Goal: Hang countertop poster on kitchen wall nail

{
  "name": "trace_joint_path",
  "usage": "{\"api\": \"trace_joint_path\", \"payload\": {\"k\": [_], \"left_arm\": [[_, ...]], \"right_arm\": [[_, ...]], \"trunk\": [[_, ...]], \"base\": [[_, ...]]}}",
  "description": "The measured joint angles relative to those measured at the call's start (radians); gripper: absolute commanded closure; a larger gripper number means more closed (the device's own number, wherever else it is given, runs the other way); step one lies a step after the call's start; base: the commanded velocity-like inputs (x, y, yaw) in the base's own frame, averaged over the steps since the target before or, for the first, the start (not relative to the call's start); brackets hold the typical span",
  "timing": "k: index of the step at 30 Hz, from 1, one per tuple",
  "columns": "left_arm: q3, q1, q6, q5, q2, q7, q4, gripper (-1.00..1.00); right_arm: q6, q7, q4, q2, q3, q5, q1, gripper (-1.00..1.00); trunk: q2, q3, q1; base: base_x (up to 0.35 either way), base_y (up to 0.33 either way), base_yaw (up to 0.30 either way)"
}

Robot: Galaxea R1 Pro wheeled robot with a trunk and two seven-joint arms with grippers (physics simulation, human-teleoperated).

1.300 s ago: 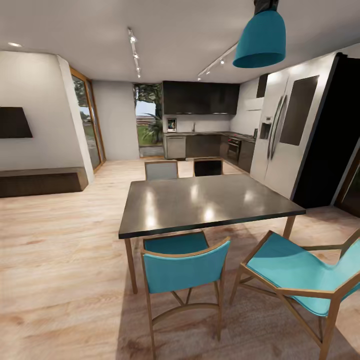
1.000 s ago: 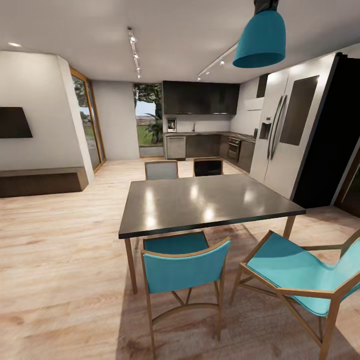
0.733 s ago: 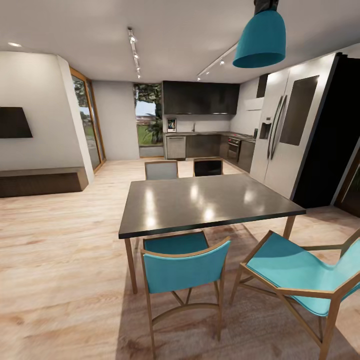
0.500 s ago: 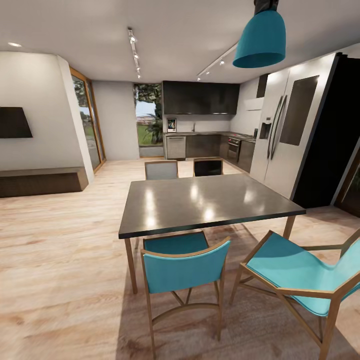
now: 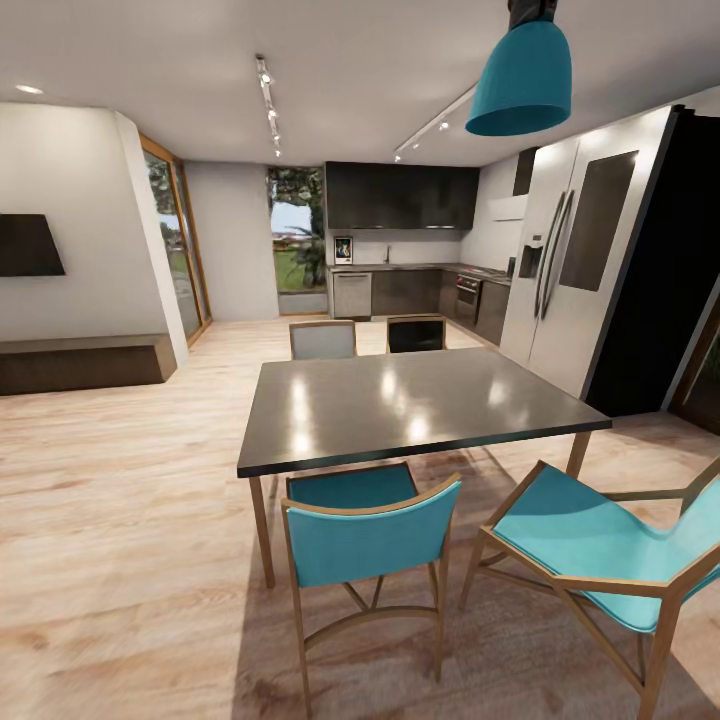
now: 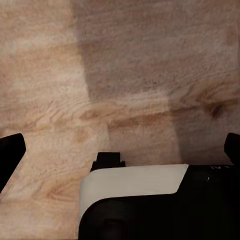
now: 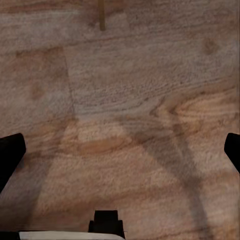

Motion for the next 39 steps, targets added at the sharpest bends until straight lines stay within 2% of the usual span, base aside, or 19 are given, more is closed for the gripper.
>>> {"api": "trace_joint_path", "payload": {"k": [2,3,7,10,11,13,20,29,39], "left_arm": [[0.0,0.0,0.0,0.0,0.006,0.0,-0.052,-1.0],[0.0,0.0,0.0,0.0,0.01,-0.001,-0.108,-1.0],[0.002,0.001,0.0,0.0,0.014,-0.001,-0.153,-1.0],[0.004,0.001,0.0,0.0,0.016,-0.001,-0.16,-1.0],[0.005,0.001,0.0,0.0,0.026,-0.002,-0.166,-1.0],[0.005,0.001,0.0,0.0,0.03,-0.002,-0.161,-1.0],[0.007,0.001,0.0,0.0,0.035,-0.001,-0.145,-1.0],[0.007,0.001,0.0,0.001,0.038,0.0,-0.142,-1.0],[0.007,0.001,0.0,0.001,0.039,0.0,-0.142,-1.0]], "right_arm": [[0.0,0.0,-0.023,-0.002,-0.001,0.0,0.0,-1.0],[-0.002,0.0,-0.041,-0.002,-0.001,-0.001,0.0,-1.0],[-0.002,0.0,-0.054,-0.004,-0.001,-0.001,0.0,-1.0],[-0.002,0.0,-0.056,-0.004,-0.001,0.0,0.0,-1.0],[-0.002,-0.001,-0.057,-0.004,0.0,0.0,0.0,-1.0],[-0.002,-0.002,-0.056,-0.004,0.001,0.0,0.001,-1.0],[-0.003,-0.004,-0.056,-0.003,-0.001,0.001,0.001,-1.0],[-0.003,-0.003,-0.053,-0.003,-0.001,0.001,0.001,-1.0],[-0.003,-0.004,-0.051,-0.003,-0.001,0.002,0.001,-1.0]], "trunk": [[0.0,0.0,0.0],[0.0,0.0,0.0],[0.0,0.0,0.0],[0.0,0.0,0.0],[0.0,0.0,0.0],[0.0,0.0,0.0],[0.0,0.0,0.0],[0.0,0.0,0.0],[0.0,0.0,0.0]], "base": [[0.0,0.0,0.0],[0.0,0.0,0.0],[0.0,0.0,0.0],[0.0,0.0,0.0],[0.0,0.0,0.015],[0.0,0.0,0.11],[0.0,0.033,0.212],[0.0,0.24,0.118],[0.0,0.298,0.269]]}}
